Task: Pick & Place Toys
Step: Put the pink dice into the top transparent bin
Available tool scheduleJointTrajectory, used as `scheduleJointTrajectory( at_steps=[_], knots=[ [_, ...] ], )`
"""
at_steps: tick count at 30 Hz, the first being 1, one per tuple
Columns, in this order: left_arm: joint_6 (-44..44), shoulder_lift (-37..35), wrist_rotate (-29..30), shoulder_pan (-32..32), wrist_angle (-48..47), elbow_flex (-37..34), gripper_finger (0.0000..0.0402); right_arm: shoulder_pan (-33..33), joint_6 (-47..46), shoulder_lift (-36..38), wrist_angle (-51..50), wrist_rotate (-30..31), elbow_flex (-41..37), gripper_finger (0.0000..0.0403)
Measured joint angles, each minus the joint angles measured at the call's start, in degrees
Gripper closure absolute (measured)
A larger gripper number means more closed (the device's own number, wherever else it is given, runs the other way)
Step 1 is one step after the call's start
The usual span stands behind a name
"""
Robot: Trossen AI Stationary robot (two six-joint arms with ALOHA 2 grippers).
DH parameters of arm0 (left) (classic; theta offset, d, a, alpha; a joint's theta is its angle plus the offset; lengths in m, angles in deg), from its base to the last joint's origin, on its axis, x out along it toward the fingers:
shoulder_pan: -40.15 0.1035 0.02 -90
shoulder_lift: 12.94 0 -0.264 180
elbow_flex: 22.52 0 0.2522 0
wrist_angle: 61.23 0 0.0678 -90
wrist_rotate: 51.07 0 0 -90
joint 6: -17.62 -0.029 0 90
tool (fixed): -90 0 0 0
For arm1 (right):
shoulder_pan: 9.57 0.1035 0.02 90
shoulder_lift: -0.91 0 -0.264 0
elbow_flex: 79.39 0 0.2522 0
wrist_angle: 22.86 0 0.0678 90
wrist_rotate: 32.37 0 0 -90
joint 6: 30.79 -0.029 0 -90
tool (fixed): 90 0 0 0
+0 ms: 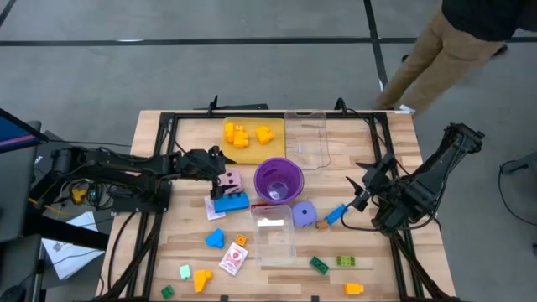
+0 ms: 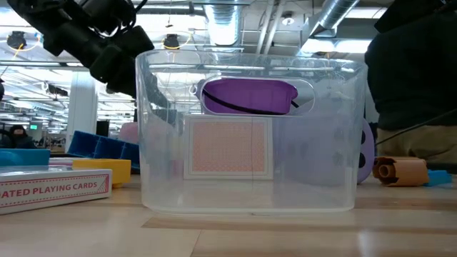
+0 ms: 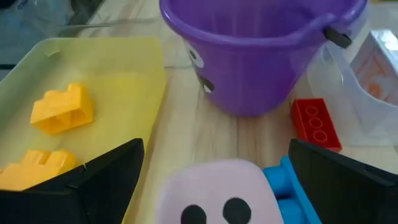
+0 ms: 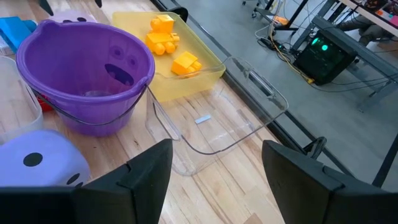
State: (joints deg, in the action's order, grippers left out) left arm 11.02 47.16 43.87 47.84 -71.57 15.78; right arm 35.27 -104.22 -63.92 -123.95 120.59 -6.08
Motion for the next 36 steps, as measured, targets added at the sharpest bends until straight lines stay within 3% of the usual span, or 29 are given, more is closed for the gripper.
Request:
scheduleJointTrajectory(
  at_steps=[11,26,36],
  knots=[
    [5.58,1.09,5.91,-1.53,-4.62,0.0,0.0005,0.02,-0.02,0.01,0.0,-0.15,0.01,0.0161],
    [8.15,12.69,9.66,-3.96,-0.32,0.33,0.0005,0.02,0.35,0.01,0.2,-0.35,0.02,0.0161],
    [8.95,3.3,6.71,-4.47,-3.53,-0.15,0.0005,0.0,0.37,0.01,0.22,-0.42,0.0,0.0161]
  ],
)
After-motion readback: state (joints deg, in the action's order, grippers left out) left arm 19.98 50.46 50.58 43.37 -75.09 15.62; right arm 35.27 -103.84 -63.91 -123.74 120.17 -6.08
